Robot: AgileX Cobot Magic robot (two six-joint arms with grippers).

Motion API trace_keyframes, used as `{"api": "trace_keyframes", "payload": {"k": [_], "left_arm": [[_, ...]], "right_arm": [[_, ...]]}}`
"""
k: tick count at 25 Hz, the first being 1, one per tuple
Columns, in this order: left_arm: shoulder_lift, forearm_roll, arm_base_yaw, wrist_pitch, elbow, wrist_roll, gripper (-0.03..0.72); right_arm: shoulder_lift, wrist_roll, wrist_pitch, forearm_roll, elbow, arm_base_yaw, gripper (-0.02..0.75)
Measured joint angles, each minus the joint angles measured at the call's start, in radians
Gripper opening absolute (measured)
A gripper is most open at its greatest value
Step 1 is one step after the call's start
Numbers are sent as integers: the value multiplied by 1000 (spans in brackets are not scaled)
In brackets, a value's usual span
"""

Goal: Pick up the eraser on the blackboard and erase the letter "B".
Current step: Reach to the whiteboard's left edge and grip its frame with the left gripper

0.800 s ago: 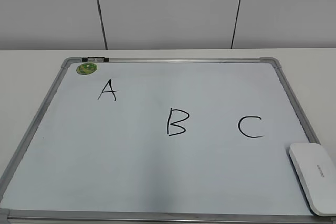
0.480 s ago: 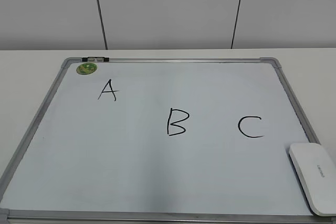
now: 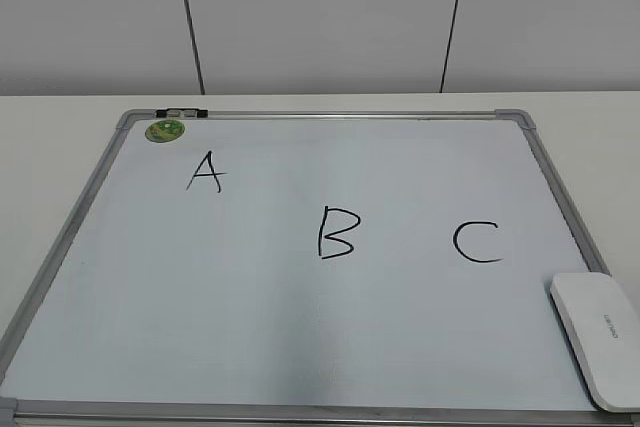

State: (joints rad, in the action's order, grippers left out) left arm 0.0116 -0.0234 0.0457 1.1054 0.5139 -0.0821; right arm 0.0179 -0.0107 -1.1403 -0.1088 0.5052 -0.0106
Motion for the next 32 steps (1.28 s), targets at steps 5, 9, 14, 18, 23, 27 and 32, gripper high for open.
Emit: {"api": "trace_keyframes", "payload": {"k": [5,9,14,18,23,27,32], "left_arm": [[21,0,0,6,4,0,654],[107,-2,0,9,47,0,652],[293,-12,0,-4,111,0,647],[446,-19,0,-72,165,0,637],[662,-46,0,-104,233,0,622],[834,-52,0,-121,284,-4,603],[1045,-52,0,-134,362,-19,596]], "right_arm": [[0,0,0,0,0,0,591],[0,0,0,0,0,0,591],[0,0,0,0,0,0,591],[0,0,0,0,0,0,591],[0,0,0,0,0,0,591],[0,0,0,0,0,0,591],[0,0,0,0,0,0,591]]}}
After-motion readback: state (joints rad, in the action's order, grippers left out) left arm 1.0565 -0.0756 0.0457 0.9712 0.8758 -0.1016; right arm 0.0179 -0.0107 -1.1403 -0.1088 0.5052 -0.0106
